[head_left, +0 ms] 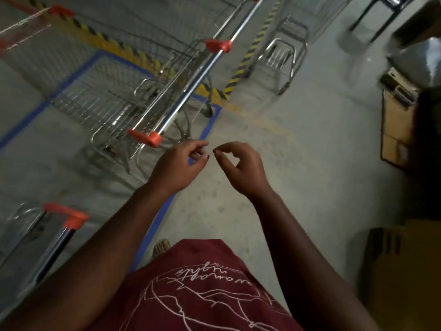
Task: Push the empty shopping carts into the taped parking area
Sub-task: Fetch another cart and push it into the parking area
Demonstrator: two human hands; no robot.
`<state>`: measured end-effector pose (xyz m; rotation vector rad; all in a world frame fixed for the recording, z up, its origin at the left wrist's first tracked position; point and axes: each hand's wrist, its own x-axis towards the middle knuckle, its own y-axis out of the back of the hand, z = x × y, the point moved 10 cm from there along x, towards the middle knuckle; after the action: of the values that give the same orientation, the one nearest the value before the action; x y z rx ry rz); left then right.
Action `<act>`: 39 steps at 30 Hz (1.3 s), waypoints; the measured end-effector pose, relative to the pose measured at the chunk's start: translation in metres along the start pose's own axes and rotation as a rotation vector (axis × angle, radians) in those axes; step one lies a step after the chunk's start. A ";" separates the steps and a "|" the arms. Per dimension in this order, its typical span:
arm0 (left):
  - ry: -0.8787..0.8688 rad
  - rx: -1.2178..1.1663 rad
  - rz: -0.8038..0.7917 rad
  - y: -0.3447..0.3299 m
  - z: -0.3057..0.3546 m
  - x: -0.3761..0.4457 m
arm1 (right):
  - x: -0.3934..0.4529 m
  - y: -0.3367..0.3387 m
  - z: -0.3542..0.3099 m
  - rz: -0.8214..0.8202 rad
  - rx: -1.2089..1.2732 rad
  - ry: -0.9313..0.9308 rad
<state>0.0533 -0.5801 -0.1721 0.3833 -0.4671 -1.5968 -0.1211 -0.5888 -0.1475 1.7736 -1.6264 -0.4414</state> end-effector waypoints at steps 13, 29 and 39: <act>-0.043 0.046 -0.246 -0.190 0.056 0.235 | 0.128 0.142 0.228 0.150 0.167 -0.261; -0.120 0.006 -0.197 -0.335 0.132 0.575 | 0.413 0.272 0.394 0.205 -0.128 -0.276; -0.146 0.045 -0.236 -0.362 0.169 0.853 | 0.642 0.329 0.490 0.201 -0.128 -0.343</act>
<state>-0.4102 -1.3997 -0.1851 0.3676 -0.5876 -1.8540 -0.5814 -1.3295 -0.1483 1.4807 -1.9415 -0.7685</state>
